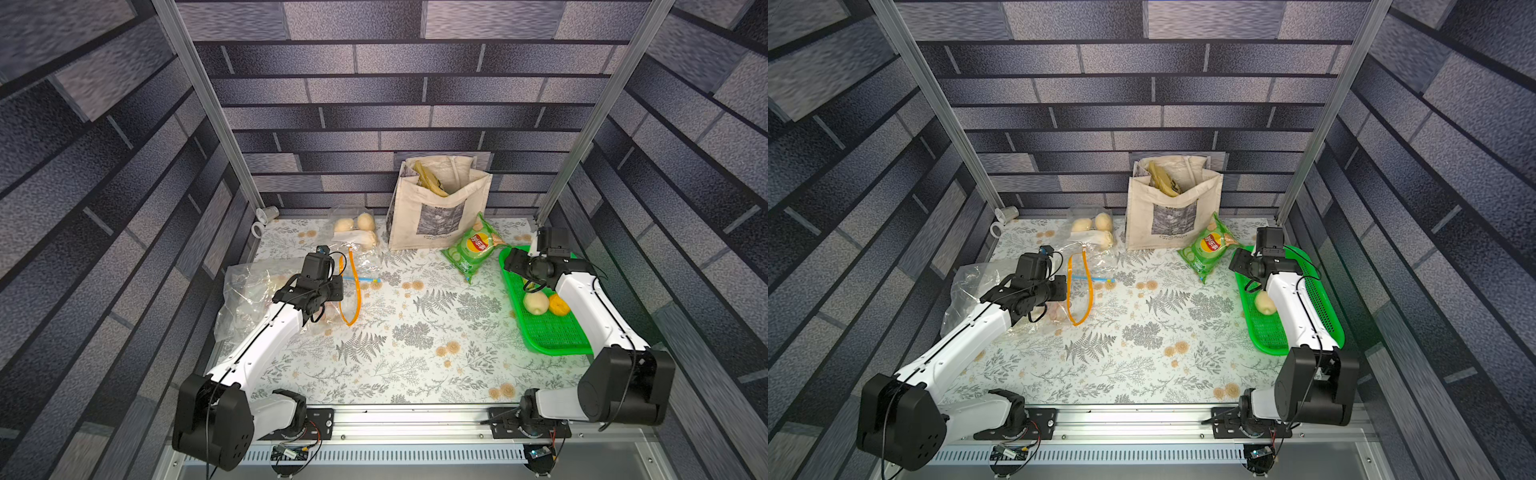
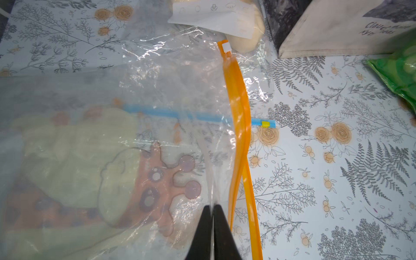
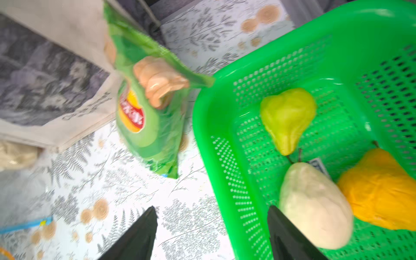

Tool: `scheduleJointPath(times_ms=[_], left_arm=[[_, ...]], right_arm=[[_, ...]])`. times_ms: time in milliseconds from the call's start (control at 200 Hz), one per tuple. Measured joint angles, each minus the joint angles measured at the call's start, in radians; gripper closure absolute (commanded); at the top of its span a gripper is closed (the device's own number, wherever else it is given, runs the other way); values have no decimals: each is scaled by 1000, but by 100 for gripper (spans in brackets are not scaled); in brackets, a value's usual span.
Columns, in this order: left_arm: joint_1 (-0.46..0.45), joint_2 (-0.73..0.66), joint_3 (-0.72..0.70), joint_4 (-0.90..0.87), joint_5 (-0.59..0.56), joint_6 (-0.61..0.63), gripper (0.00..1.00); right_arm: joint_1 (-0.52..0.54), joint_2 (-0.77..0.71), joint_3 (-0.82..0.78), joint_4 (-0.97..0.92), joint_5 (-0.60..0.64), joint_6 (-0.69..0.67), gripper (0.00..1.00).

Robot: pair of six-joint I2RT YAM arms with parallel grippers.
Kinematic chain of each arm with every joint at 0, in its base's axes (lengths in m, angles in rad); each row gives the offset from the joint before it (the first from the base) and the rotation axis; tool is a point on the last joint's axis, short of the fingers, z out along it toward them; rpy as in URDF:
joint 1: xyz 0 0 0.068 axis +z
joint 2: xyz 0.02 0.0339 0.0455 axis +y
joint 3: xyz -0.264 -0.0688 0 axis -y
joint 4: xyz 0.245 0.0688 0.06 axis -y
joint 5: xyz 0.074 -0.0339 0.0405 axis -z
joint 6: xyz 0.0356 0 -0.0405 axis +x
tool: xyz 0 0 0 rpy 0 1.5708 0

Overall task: Open the zip-top bag and take out the pear
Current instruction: Move the zipper food storage bag to the center of the board.

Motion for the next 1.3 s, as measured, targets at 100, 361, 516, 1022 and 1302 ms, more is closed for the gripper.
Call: scheduleJointPath(times_ms=[100,361,516,1022,1302], left_arm=[[19,-26,0,-27,-28,-16,51],[17,-135,9,4,26,-25,27],[17,-148,105,23,56,-27,15],[-69,547,705,-43,186,-96,38],[-151,738,871,-228,141,-73,55]], right_arm=[[61,28,7,2,-69,9,18],[140,111,68,10,-176,17,18],[155,112,68,24,-217,31,19],[237,139,-2,122,-360,58,21],[274,194,-11,163,-407,83,22]])
